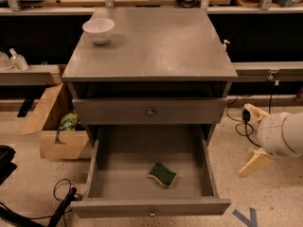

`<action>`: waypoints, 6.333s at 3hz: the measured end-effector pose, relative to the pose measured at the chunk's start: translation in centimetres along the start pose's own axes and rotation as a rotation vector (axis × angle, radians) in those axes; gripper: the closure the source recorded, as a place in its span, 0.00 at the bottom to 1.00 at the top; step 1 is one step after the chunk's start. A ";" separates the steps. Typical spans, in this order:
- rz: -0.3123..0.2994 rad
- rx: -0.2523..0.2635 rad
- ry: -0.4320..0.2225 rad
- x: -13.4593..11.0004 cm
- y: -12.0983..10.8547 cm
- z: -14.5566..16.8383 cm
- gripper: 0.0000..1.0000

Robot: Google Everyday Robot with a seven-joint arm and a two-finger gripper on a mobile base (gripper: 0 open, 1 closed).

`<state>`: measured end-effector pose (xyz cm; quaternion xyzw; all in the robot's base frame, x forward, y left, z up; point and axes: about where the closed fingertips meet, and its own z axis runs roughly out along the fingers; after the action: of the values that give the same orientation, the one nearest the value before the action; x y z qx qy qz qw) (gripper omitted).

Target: Pick sponge from middle drawer and place on counter

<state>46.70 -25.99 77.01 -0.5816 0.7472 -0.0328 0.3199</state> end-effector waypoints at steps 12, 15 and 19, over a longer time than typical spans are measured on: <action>0.313 -0.271 -0.104 2.0 13.6 42.4 0.00; 0.336 -0.317 -0.115 0.4 16.8 44.6 0.72; 0.227 -0.250 -0.367 -3.7 5.3 25.5 1.00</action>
Offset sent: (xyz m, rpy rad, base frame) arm 0.0153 0.0695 -0.1831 0.3638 0.0507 -0.0277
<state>55.82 -12.71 56.16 -0.5250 0.7355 0.2022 0.3775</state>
